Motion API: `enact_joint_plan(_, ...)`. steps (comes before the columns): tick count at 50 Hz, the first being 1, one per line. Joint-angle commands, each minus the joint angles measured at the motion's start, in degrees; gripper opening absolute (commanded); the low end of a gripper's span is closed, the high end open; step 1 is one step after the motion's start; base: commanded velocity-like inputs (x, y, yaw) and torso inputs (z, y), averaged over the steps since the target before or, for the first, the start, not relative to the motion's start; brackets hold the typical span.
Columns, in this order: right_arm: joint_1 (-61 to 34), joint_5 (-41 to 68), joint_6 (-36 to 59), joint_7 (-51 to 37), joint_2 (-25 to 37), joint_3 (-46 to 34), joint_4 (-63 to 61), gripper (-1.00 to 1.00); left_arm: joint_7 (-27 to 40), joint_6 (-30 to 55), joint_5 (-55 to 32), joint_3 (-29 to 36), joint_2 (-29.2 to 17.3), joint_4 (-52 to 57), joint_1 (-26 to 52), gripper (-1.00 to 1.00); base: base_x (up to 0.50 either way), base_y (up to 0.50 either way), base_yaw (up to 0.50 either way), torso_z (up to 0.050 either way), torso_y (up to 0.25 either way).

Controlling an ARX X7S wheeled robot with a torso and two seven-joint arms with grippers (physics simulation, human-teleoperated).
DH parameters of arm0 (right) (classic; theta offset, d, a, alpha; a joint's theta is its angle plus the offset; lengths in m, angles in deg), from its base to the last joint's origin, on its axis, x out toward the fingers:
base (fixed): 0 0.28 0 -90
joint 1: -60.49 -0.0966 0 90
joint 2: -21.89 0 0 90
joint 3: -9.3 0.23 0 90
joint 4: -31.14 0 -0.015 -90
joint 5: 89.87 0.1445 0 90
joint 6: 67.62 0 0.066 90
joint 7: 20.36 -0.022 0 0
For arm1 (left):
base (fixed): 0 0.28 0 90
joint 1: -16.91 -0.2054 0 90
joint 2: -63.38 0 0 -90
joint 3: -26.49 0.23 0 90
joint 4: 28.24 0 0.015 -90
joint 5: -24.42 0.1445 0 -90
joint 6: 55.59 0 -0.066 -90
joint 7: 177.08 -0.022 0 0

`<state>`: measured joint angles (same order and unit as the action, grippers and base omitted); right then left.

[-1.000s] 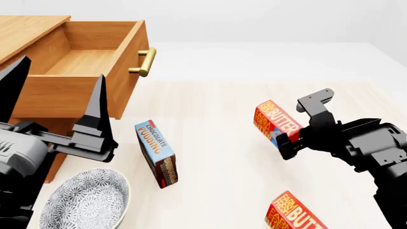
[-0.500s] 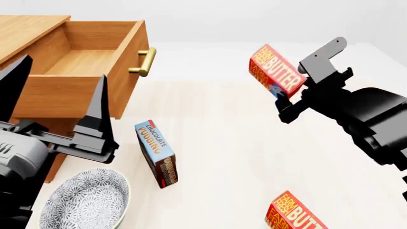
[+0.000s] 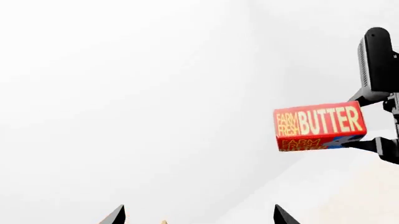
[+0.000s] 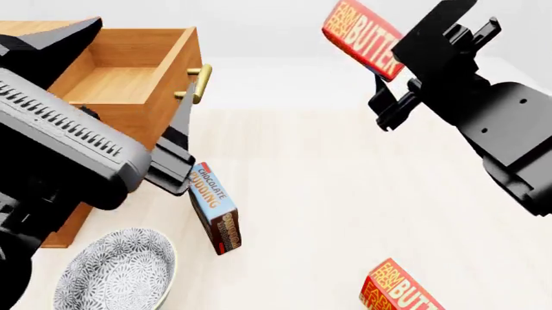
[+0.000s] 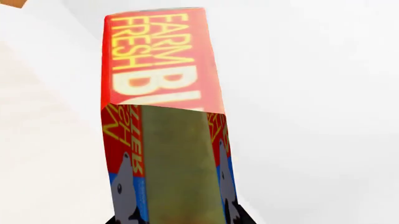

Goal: Put the butter at the front in the top drawer of the cabinet and close it.

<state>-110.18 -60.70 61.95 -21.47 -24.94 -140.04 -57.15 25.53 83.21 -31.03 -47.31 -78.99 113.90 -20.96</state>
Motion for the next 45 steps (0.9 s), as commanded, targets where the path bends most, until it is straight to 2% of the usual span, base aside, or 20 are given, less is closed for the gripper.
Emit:
enact_joint_plan(1, -5.91, -6.87, 5.12, -2.91, 1.99, 0.44, -6.84, -1.0, -12.93, 13.71, 4.33, 16.01, 2.73, -4.45, 24.99, 1.0, 0.0, 0.0, 0.0, 0.0, 0.0)
enact_joint_plan(6, -8.57, -8.52, 7.74, -2.89, 2.84, -0.34, -9.52, -1.0, -22.76, 11.81, 13.08, 25.11, 4.58, -9.53, 33.22, 1.0, 0.0, 0.0, 0.0, 0.0, 0.002)
enact_joint_plan(12, -11.55, -11.49, 9.26, -1.72, 3.37, -2.72, -12.04, -1.0, -31.51, 5.32, 23.55, 34.01, 5.88, -17.32, 38.8, 1.0, 0.0, 0.0, 0.0, 0.0, 0.002)
enact_joint_plan(20, -13.8, -16.21, 8.62, -0.28, 3.82, -6.8, -12.48, -1.0, -38.47, 1.68, 28.86, 40.4, 6.87, -22.07, 42.38, 1.0, 0.0, 0.0, 0.0, 0.0, 0.001)
enact_joint_plan(45, -19.66, -32.11, 7.07, 3.92, 6.75, -19.92, -17.51, -1.0, -41.61, -7.3, 36.23, 46.98, 6.8, -25.0, 40.75, 1.0, 0.0, 0.0, 0.0, 0.0, 0.001)
